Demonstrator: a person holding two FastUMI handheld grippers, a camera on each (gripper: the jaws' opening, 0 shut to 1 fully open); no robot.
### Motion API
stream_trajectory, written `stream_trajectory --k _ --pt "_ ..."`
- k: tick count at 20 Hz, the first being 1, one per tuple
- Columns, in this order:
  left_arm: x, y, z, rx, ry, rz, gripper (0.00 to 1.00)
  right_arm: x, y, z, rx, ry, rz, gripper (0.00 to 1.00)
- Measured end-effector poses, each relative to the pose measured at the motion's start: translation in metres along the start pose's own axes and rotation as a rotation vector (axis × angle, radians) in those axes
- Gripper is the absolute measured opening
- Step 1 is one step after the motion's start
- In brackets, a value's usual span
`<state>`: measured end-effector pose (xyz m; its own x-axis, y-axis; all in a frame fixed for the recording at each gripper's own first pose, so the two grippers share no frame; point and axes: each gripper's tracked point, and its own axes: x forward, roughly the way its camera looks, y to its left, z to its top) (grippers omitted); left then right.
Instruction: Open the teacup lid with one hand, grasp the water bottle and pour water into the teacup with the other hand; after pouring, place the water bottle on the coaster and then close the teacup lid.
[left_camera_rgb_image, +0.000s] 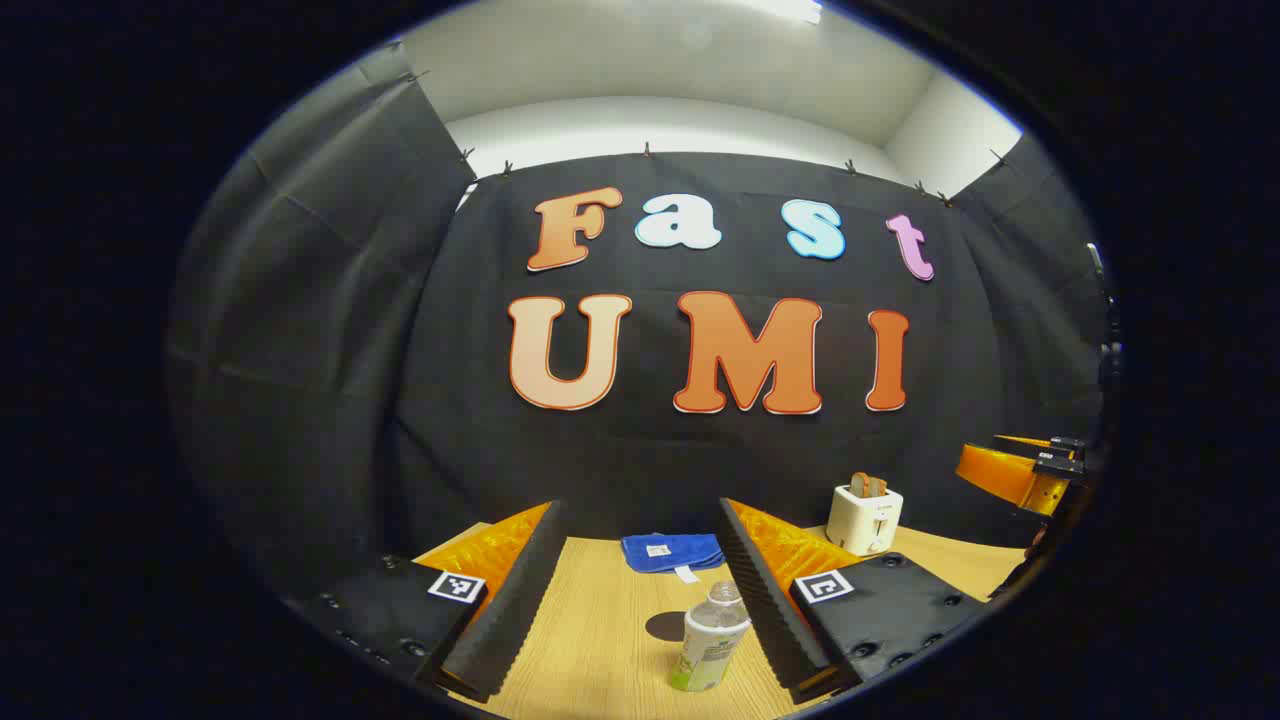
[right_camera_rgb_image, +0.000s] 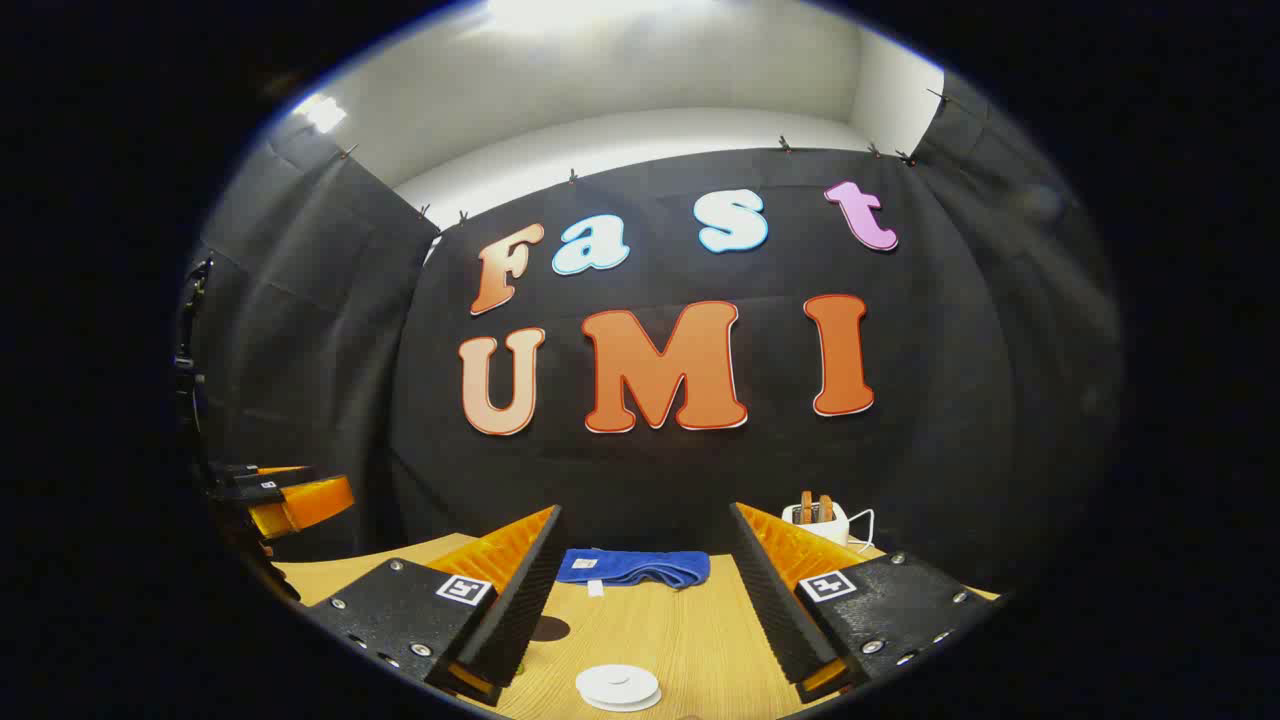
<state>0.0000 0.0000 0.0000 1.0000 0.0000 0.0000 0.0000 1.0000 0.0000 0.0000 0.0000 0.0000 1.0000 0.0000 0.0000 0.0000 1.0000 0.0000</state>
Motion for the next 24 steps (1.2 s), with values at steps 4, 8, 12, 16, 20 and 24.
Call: stream_trajectory --k 4,8,12,16,20,24 --pt "0.005 -0.003 0.001 -0.029 -0.014 -0.019 0.97 -0.003 0.0 -0.008 -0.053 0.015 0.021 0.96" --pt "0.0 -0.01 -0.005 -0.003 -0.009 -0.026 0.97 -0.005 0.013 -0.012 -0.052 0.027 0.049 0.96" --pt "-0.001 -0.011 0.004 0.045 -0.036 -0.015 0.96 -0.008 0.015 -0.002 -0.042 0.001 0.051 0.96" --pt "-0.007 -0.019 0.004 0.05 -0.043 -0.032 0.97 -0.013 0.014 0.004 -0.009 -0.01 0.061 0.96" --pt "-0.008 -0.024 0.01 0.049 -0.059 -0.044 0.96 -0.013 0.013 0.007 -0.017 -0.023 0.053 0.96" --pt "-0.011 -0.028 0.01 0.052 -0.061 -0.055 0.96 -0.013 0.014 0.005 -0.021 -0.011 0.069 0.96"
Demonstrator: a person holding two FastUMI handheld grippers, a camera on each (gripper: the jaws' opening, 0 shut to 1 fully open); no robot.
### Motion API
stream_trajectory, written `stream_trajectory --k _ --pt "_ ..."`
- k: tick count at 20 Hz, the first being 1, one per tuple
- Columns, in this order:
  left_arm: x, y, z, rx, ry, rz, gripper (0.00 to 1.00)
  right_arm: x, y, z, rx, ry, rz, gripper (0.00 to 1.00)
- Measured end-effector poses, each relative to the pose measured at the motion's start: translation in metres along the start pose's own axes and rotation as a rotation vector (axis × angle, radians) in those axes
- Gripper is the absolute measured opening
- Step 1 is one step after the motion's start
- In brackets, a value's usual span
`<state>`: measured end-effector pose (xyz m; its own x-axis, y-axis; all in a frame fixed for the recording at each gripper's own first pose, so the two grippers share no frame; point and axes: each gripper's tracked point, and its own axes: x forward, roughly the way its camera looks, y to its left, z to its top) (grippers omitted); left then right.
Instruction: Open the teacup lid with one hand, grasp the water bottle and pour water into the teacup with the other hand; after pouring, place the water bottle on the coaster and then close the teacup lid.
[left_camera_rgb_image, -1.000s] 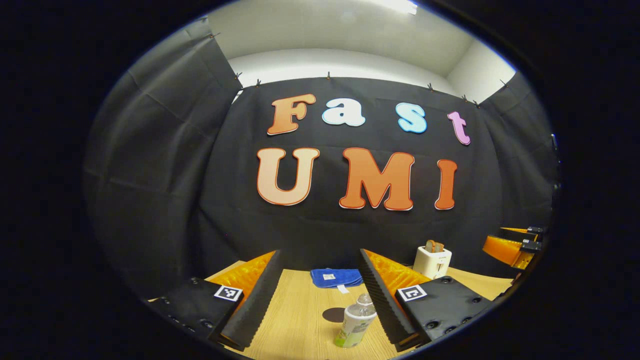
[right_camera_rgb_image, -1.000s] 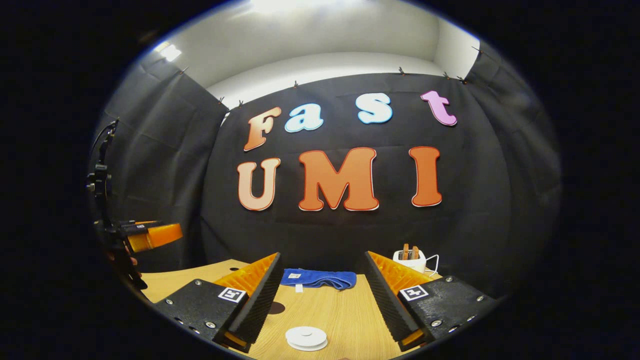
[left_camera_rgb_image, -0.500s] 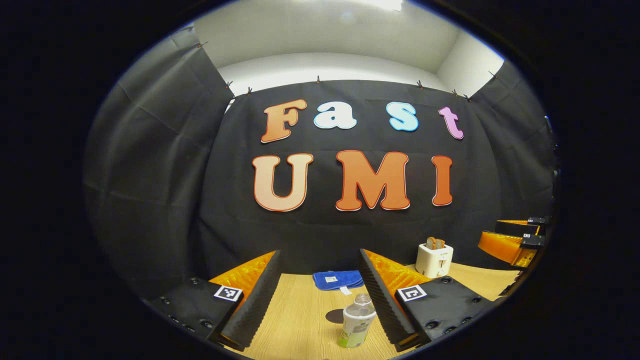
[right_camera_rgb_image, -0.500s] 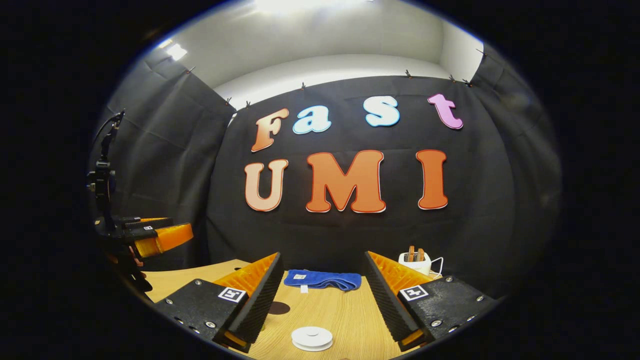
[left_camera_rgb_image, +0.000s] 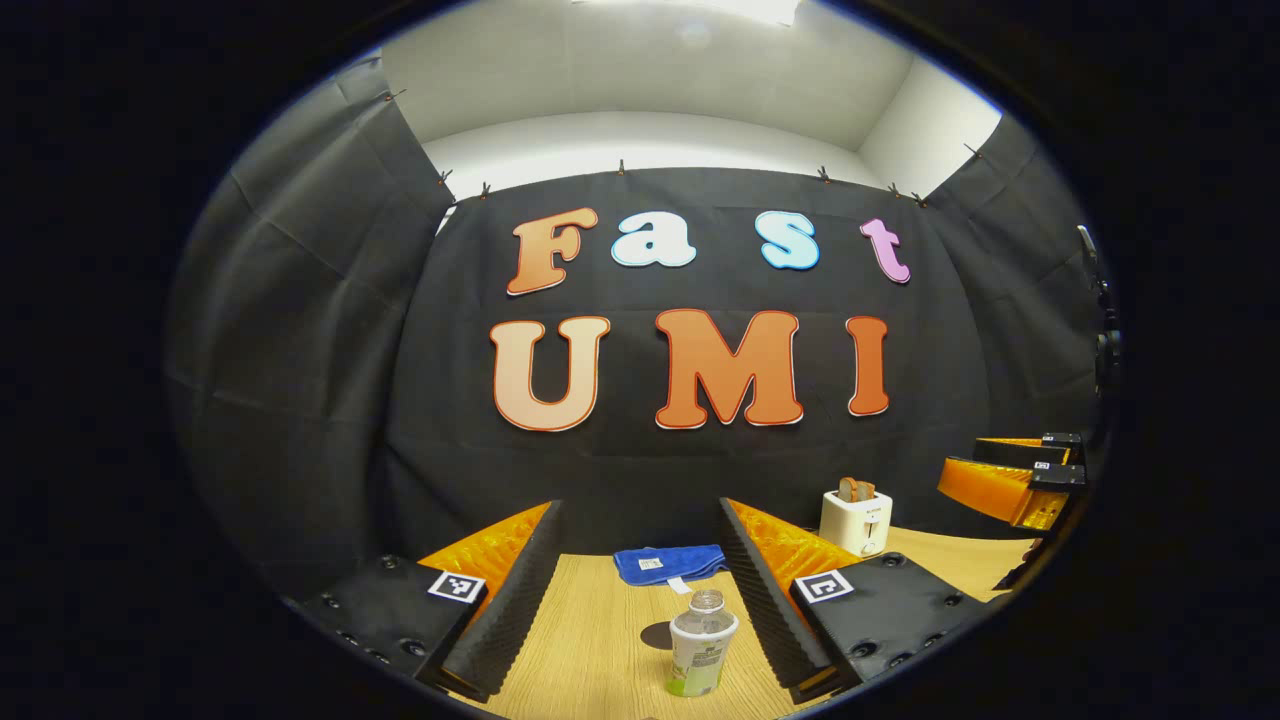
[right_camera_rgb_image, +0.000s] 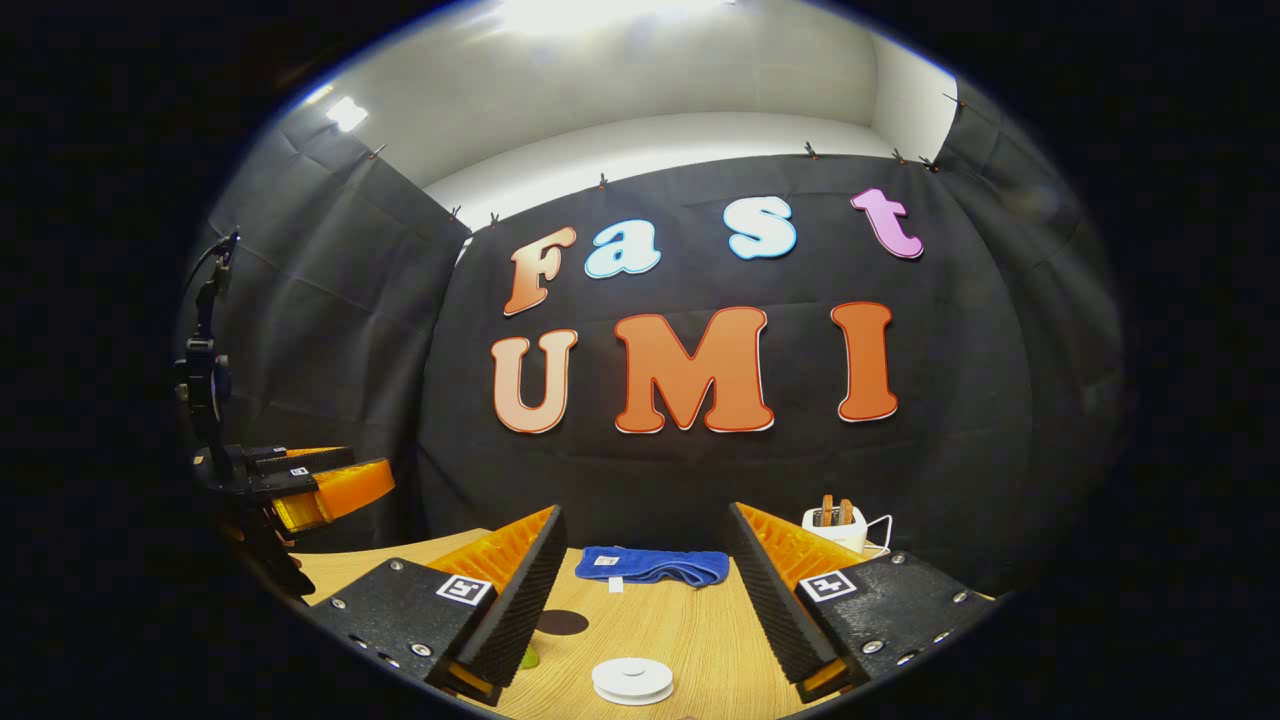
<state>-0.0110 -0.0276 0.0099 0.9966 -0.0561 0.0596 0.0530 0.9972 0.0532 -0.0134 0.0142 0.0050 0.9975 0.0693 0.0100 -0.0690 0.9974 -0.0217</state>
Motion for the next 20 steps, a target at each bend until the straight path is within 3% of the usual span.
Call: stream_trajectory --k 7,11,20 --pt "-0.002 -0.015 -0.018 0.01 0.031 -0.036 0.97 0.003 0.003 -0.01 -0.028 0.022 0.012 0.96" --pt "-0.002 -0.03 -0.039 -0.039 0.058 -0.075 0.96 0.008 0.006 -0.029 -0.028 0.048 0.021 0.96" --pt "-0.002 -0.042 -0.075 -0.011 0.112 -0.111 0.97 0.014 0.01 -0.072 -0.047 0.126 0.034 0.94"
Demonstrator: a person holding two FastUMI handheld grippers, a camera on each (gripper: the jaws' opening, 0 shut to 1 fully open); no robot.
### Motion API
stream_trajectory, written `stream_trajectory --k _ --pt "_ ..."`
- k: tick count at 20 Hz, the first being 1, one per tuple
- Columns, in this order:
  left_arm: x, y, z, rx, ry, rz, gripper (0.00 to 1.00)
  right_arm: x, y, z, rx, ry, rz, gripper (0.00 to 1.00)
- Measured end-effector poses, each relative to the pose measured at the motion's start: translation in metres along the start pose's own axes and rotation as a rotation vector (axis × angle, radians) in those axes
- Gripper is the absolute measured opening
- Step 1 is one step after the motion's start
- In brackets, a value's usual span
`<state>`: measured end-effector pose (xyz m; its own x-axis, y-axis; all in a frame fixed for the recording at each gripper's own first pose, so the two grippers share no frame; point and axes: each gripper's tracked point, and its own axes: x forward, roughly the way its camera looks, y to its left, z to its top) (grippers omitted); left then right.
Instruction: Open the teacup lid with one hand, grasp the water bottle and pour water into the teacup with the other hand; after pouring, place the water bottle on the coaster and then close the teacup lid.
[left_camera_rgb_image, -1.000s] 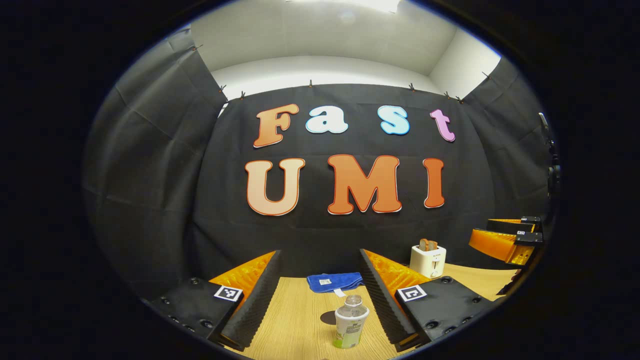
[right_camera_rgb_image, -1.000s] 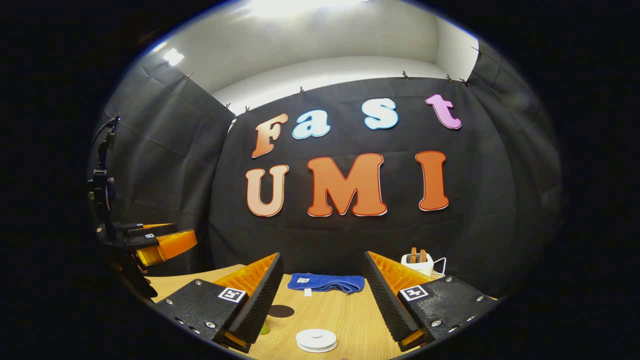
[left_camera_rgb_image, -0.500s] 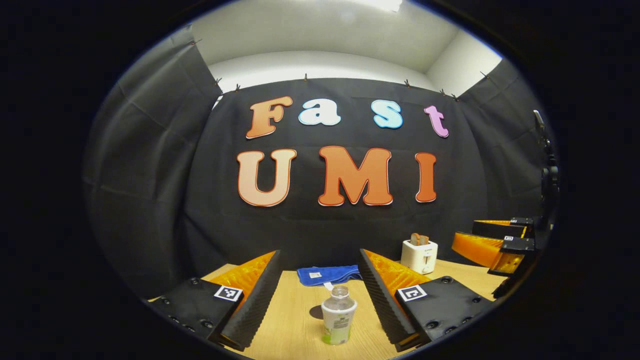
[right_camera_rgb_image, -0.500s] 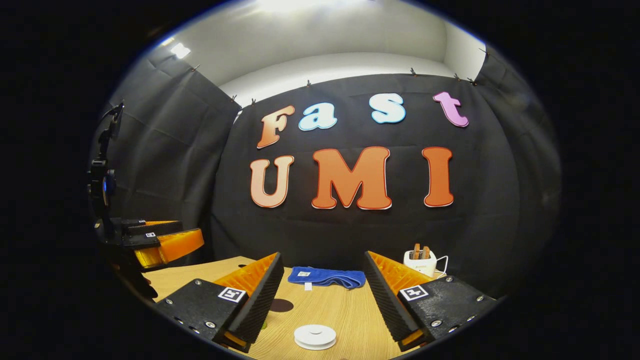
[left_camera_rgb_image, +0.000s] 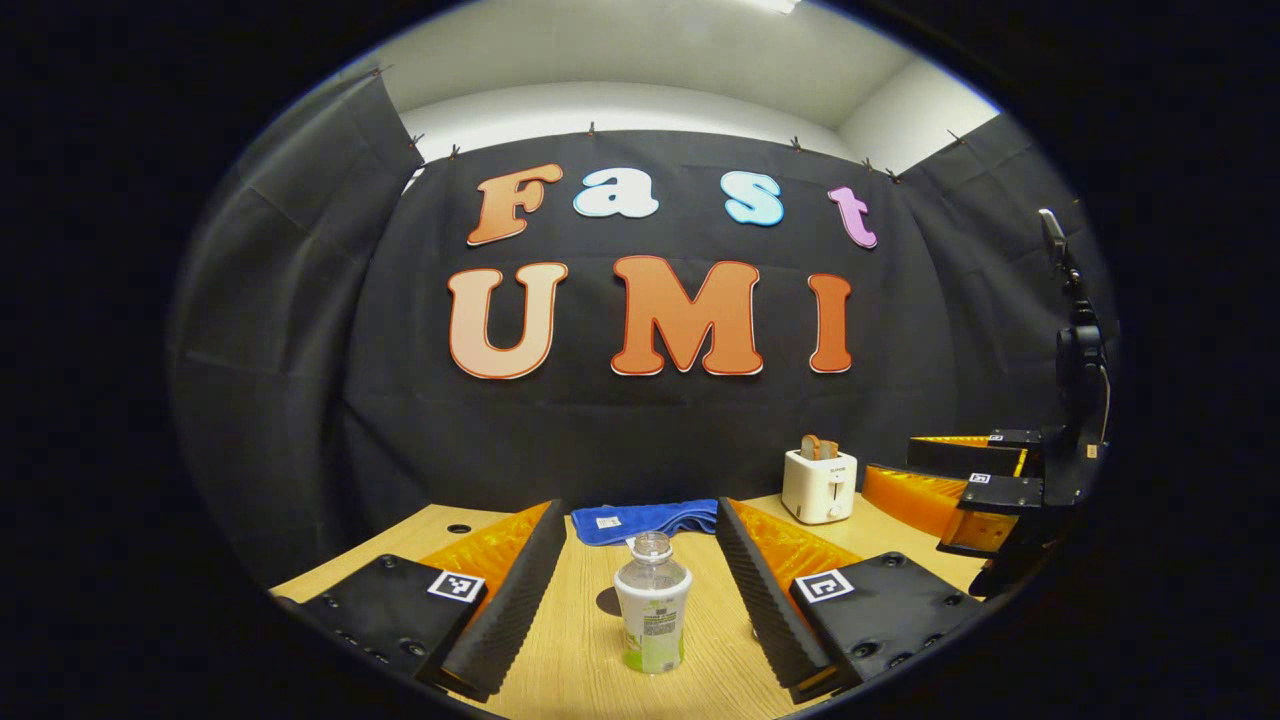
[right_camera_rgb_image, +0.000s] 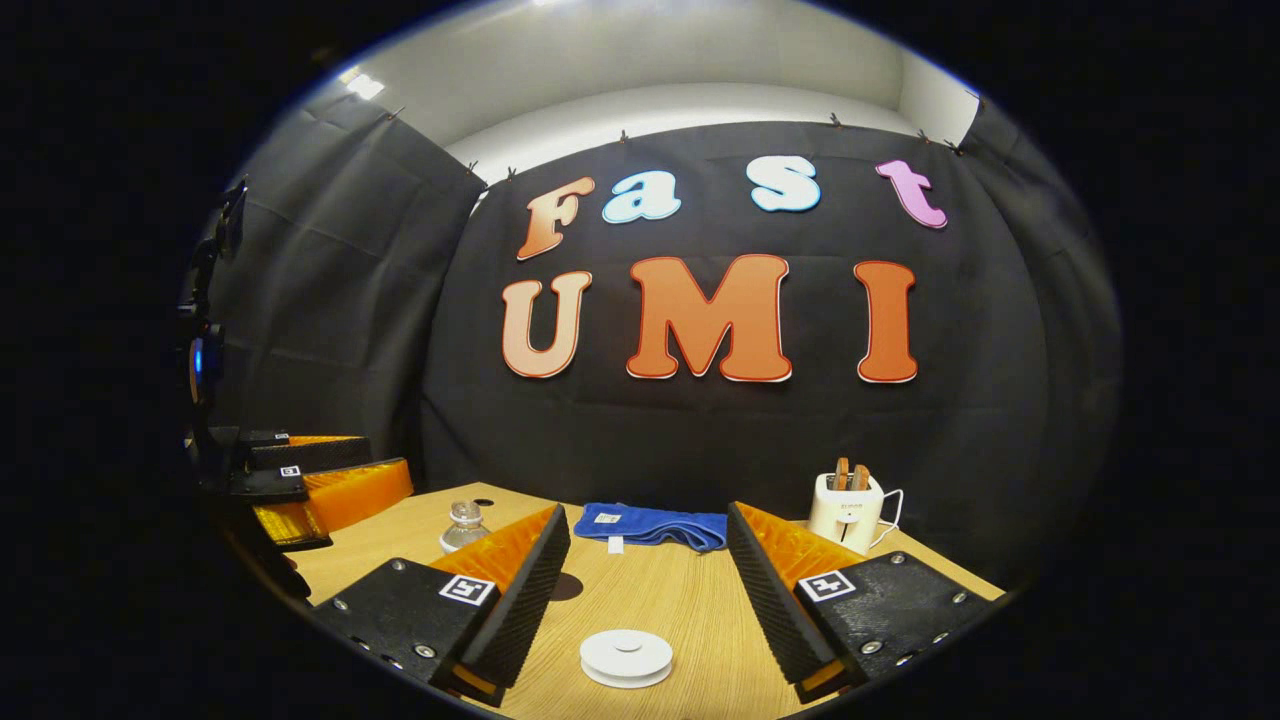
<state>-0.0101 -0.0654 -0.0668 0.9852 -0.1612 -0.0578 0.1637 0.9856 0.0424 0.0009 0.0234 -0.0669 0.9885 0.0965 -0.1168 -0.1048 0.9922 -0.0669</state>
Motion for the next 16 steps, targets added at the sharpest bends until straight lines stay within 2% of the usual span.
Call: stream_trajectory --k 3,7,11,13,15,16 --pt "0.001 -0.001 -0.009 0.01 0.011 -0.004 0.97 0.004 0.003 -0.015 -0.008 0.024 0.007 0.95" --pt "0.004 0.001 -0.024 0.047 0.028 0.013 0.97 0.013 0.006 -0.045 -0.015 0.085 0.017 0.84" --pt "0.009 0.0 -0.038 0.098 0.017 0.028 0.97 0.021 0.009 -0.084 -0.037 0.169 0.027 0.79" --pt "0.01 0.002 -0.048 0.109 0.036 0.044 0.97 0.026 0.003 -0.103 -0.073 0.201 0.006 0.78" --pt "0.012 0.003 -0.054 0.097 0.052 0.046 1.0 0.028 0.001 -0.123 -0.083 0.246 0.0 0.68" --pt "0.011 0.004 -0.057 0.087 0.059 0.046 0.97 0.029 0.005 -0.134 -0.074 0.27 0.01 0.67"
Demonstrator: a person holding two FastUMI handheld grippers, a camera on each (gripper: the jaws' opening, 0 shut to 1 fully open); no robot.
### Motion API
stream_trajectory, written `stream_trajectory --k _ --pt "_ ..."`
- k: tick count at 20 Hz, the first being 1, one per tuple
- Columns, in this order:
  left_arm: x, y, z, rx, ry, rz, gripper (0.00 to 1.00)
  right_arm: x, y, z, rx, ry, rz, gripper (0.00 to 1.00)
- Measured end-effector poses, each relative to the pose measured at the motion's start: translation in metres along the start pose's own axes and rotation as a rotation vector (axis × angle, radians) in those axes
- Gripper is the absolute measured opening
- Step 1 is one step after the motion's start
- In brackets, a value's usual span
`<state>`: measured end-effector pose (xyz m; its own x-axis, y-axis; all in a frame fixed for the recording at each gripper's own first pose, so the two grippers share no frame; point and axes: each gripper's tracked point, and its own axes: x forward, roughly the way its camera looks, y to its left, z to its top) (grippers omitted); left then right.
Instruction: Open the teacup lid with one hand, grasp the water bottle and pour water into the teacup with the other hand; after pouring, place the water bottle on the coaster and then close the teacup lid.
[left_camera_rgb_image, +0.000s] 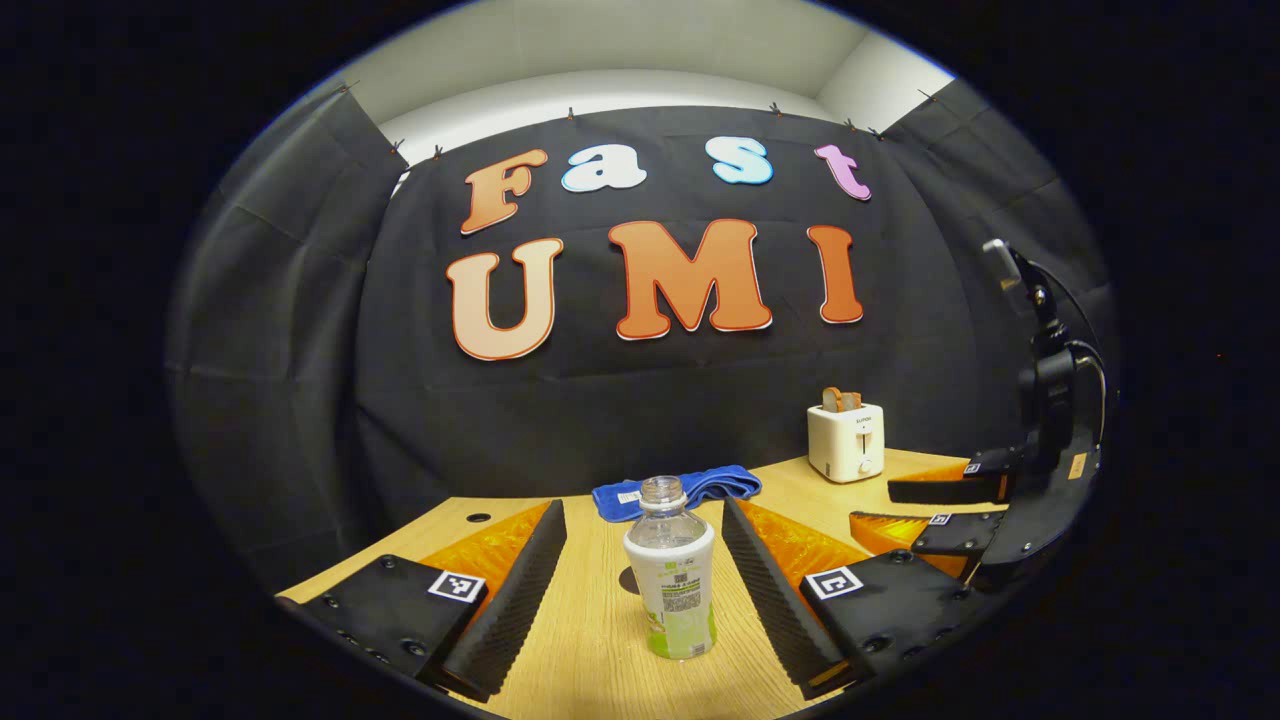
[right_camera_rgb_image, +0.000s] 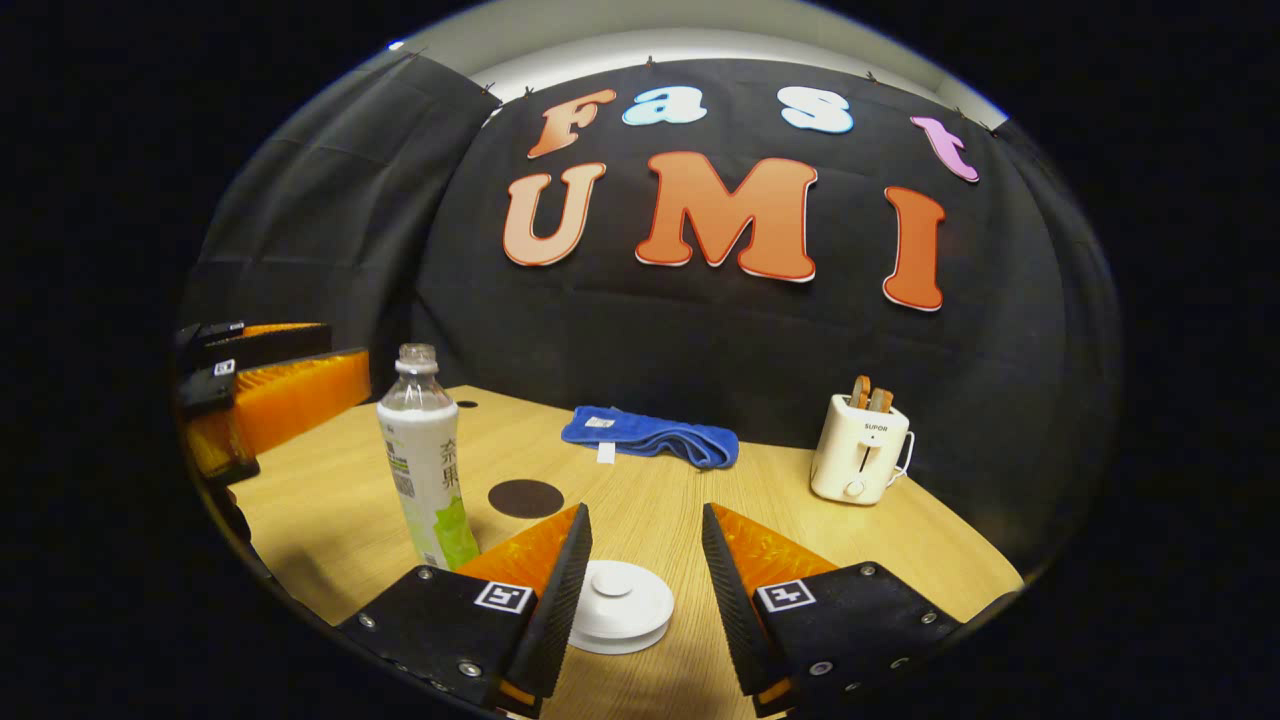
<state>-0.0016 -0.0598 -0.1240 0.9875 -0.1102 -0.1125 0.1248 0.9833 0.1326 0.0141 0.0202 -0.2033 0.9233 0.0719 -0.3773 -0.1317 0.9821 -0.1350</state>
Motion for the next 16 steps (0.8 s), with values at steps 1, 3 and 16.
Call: stream_trajectory --k 1,3,16 --pt "0.0 0.001 -0.002 -0.009 0.007 -0.001 0.97 0.002 0.004 -0.006 0.011 0.016 0.014 0.65" --pt "0.003 0.002 -0.006 -0.022 0.019 -0.002 0.97 0.006 0.007 -0.014 0.022 0.043 0.028 0.62" --pt "0.006 -0.009 -0.026 -0.024 0.063 -0.025 0.97 0.019 0.018 -0.042 0.018 0.122 0.056 0.37"
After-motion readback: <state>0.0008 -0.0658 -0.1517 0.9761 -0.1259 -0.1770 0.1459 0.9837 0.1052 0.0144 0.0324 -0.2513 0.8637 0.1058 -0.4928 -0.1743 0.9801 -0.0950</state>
